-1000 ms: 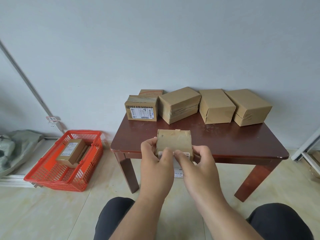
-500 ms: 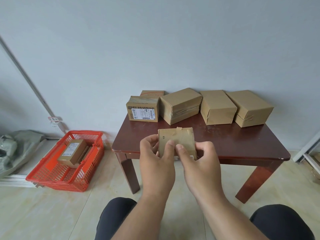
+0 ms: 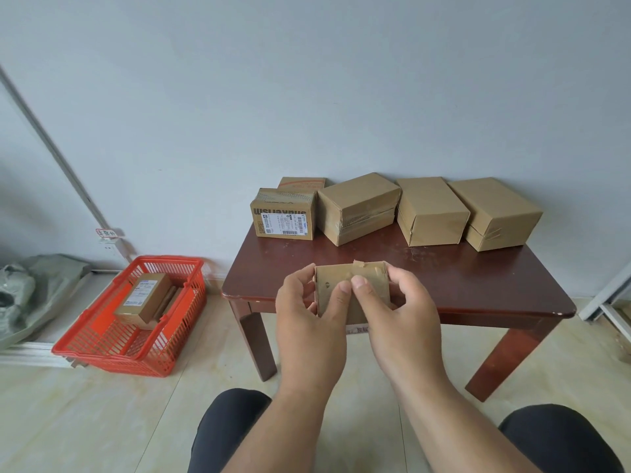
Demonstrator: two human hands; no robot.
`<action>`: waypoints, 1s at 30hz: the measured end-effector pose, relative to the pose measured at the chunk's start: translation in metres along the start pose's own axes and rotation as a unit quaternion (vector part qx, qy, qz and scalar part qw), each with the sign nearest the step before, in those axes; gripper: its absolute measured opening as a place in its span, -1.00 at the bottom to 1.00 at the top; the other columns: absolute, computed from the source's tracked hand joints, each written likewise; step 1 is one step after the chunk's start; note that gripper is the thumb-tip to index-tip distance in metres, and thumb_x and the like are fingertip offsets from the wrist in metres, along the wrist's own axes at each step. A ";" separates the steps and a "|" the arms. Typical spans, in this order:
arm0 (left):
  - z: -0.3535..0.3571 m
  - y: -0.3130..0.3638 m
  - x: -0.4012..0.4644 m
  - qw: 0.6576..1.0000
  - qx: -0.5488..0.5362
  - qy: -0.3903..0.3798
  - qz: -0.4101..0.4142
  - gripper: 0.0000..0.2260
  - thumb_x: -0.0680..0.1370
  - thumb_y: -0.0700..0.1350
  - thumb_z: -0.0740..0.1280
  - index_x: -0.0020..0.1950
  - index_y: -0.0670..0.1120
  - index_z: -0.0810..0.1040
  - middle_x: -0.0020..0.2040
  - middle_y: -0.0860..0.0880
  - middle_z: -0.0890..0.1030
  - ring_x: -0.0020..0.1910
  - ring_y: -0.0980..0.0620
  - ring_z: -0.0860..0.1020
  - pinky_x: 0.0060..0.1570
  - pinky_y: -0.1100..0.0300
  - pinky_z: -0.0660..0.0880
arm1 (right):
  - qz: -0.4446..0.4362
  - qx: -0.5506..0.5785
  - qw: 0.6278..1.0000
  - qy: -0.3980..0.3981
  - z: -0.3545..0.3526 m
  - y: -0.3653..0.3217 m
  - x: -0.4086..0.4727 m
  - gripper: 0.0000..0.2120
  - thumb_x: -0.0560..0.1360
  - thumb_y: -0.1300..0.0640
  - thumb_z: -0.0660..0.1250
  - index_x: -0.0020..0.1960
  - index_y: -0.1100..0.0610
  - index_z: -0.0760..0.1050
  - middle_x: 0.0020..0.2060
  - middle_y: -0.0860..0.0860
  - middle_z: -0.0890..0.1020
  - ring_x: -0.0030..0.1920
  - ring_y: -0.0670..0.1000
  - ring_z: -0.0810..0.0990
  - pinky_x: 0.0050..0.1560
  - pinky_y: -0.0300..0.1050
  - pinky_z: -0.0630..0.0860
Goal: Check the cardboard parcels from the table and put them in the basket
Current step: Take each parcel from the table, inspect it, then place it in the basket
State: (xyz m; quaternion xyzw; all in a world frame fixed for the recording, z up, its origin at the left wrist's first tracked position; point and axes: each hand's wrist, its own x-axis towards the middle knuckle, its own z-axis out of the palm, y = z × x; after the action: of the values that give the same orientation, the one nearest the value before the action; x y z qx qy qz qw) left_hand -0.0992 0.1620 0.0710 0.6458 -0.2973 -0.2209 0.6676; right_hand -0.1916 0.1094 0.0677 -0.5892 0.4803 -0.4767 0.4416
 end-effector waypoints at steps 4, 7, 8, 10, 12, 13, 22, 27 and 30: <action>-0.002 -0.001 0.005 0.999 -0.021 0.033 -0.014 -0.75 0.53 0.07 0.54 0.10 0.12 0.53 0.01 0.16 0.66 -0.02 0.20 0.66 -0.07 0.24 0.62 | -0.002 -0.004 1.000 -0.017 0.002 0.006 -0.012 -0.62 0.51 -0.10 0.50 0.30 -0.13 0.54 0.21 -0.27 0.53 0.12 -0.49 0.47 0.09 -0.38 0.46; -0.003 0.000 0.003 0.999 -0.005 0.031 -0.007 -0.73 0.52 0.08 0.53 0.13 0.12 0.53 0.02 0.19 0.62 -0.04 0.35 0.60 -0.12 0.36 0.56 | 0.004 0.015 1.000 -0.005 0.004 0.006 -0.017 -0.69 0.52 -0.06 0.51 0.21 -0.17 0.52 0.18 -0.23 0.58 0.16 -0.34 0.54 0.17 -0.16 0.55; -0.003 0.002 0.000 1.000 -0.004 0.025 0.000 -0.73 0.54 0.06 0.53 0.15 0.10 0.53 0.01 0.20 0.60 -0.05 0.42 0.58 -0.16 0.42 0.53 | 0.012 0.026 1.000 -0.001 0.004 0.005 -0.015 -0.73 0.52 -0.06 0.51 0.15 -0.18 0.51 0.13 -0.22 0.61 0.14 -0.29 0.57 0.17 -0.10 0.58; -0.002 0.002 -0.006 1.000 -0.008 0.015 0.014 -0.75 0.55 -0.03 0.52 0.14 0.06 0.52 0.00 0.21 0.59 -0.05 0.47 0.56 -0.15 0.46 0.52 | 0.025 0.051 0.998 0.003 0.004 0.000 -0.010 -0.78 0.52 -0.07 0.53 0.07 -0.14 0.51 0.01 -0.19 0.66 0.05 -0.22 0.63 0.11 -0.03 0.62; -0.001 0.002 -0.009 0.999 -0.008 0.016 0.026 -0.75 0.54 -0.08 0.53 0.10 0.09 0.50 0.04 0.21 0.59 -0.01 0.46 0.57 -0.04 0.44 0.56 | 0.034 0.078 0.996 0.013 0.004 -0.005 -0.006 -0.78 0.52 -0.10 0.53 0.06 -0.11 0.53 -0.02 -0.16 0.68 0.01 -0.15 0.67 0.09 0.03 0.65; 0.000 0.001 -0.010 0.999 -0.010 0.015 0.034 -0.74 0.54 -0.09 0.54 0.09 0.10 0.50 0.08 0.21 0.59 0.02 0.45 0.57 -0.02 0.44 0.56 | 0.041 0.093 0.995 0.016 0.004 -0.008 -0.004 -0.77 0.52 -0.11 0.53 0.06 -0.10 0.54 -0.02 -0.15 0.68 0.00 -0.13 0.68 0.07 0.02 0.65; -0.002 0.003 -0.009 0.998 -0.026 0.013 0.049 -0.73 0.63 -0.01 0.44 0.16 0.35 0.47 0.32 0.44 0.47 0.49 0.29 0.39 0.42 0.19 0.43 | 0.062 0.161 0.985 -0.003 0.007 -0.011 -0.010 -0.77 0.58 0.08 0.49 0.16 -0.12 0.51 0.03 -0.09 0.70 -0.06 -0.20 0.71 -0.09 -0.22 0.60; -0.005 0.010 -0.014 0.997 -0.019 -0.043 0.056 -0.55 0.67 -0.17 0.36 0.21 0.45 0.46 0.27 0.32 0.61 0.28 0.33 0.56 0.12 0.41 0.52 | 0.046 0.128 0.990 -0.033 0.007 -0.007 -0.016 -0.68 0.63 0.15 0.37 0.25 -0.23 0.53 0.22 -0.11 0.65 0.13 -0.17 0.68 0.03 -0.21 0.61; -0.008 0.006 -0.015 0.990 0.067 -0.037 0.117 -0.54 0.63 0.01 0.39 0.47 0.37 0.40 0.59 0.27 0.29 0.55 0.41 0.19 0.51 0.18 0.34 | 0.054 0.106 0.992 -0.045 0.010 -0.005 -0.018 -0.73 0.62 0.08 0.33 0.22 -0.26 0.57 0.29 -0.10 0.63 0.24 -0.13 0.65 0.16 -0.13 0.62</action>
State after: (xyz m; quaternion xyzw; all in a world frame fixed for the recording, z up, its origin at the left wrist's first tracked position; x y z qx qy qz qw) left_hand -0.1054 0.1788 0.0748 0.6418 -0.4091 -0.1443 0.6324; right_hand -0.1825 0.1283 0.0690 -0.5334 0.4376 -0.4733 0.5477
